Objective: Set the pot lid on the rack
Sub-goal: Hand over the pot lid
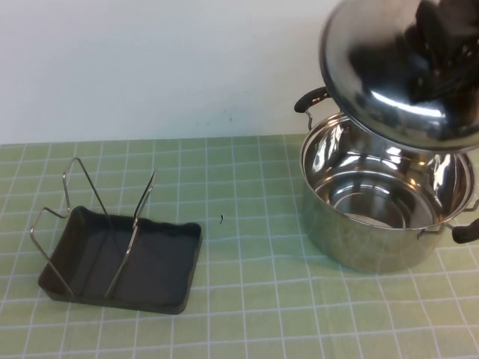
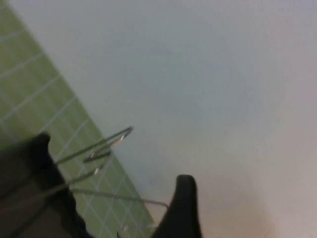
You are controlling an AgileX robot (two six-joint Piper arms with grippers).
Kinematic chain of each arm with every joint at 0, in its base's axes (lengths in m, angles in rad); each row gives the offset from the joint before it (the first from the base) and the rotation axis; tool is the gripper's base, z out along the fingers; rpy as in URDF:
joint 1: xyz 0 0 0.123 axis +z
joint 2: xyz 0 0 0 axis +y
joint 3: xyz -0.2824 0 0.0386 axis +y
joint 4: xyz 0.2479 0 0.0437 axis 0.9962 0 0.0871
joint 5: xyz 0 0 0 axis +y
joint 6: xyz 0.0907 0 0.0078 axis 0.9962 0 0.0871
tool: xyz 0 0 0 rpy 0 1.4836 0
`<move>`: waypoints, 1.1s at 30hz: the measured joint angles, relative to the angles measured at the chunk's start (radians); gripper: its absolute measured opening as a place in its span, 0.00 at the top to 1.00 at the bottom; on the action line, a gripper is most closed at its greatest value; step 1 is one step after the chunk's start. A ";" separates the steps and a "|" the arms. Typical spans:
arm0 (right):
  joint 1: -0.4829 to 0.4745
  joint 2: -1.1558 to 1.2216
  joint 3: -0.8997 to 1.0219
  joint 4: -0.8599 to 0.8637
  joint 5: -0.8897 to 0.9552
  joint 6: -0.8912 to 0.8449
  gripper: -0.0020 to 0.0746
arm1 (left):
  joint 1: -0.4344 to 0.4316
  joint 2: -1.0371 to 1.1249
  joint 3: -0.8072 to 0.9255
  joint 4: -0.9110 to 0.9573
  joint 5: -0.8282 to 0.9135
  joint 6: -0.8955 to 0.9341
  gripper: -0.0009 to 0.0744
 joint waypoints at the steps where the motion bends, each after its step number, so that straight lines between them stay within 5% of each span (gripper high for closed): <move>1: 0.015 -0.032 0.000 -0.039 -0.012 0.022 0.53 | 0.000 0.000 0.000 -0.028 0.040 -0.045 0.26; 4: 0.090 -0.091 0.000 -0.137 -0.037 0.097 0.53 | -0.006 0.000 0.000 -0.182 0.110 -0.057 0.13; 7: 0.177 -0.101 0.000 -0.201 -0.044 0.148 0.53 | -0.046 0.000 0.000 -0.409 0.123 0.096 0.12; 18: 0.419 -0.051 0.000 -0.222 -0.012 0.205 0.53 | -0.285 0.000 -0.022 -1.385 0.100 1.198 0.37; 23: 0.438 -0.018 0.000 -0.223 -0.012 0.307 0.53 | -0.321 0.004 -0.022 -1.548 0.104 1.388 0.36; 33: 0.500 0.044 -0.099 -0.378 -0.014 0.487 0.53 | -0.328 0.147 -0.023 -1.613 0.253 1.432 0.27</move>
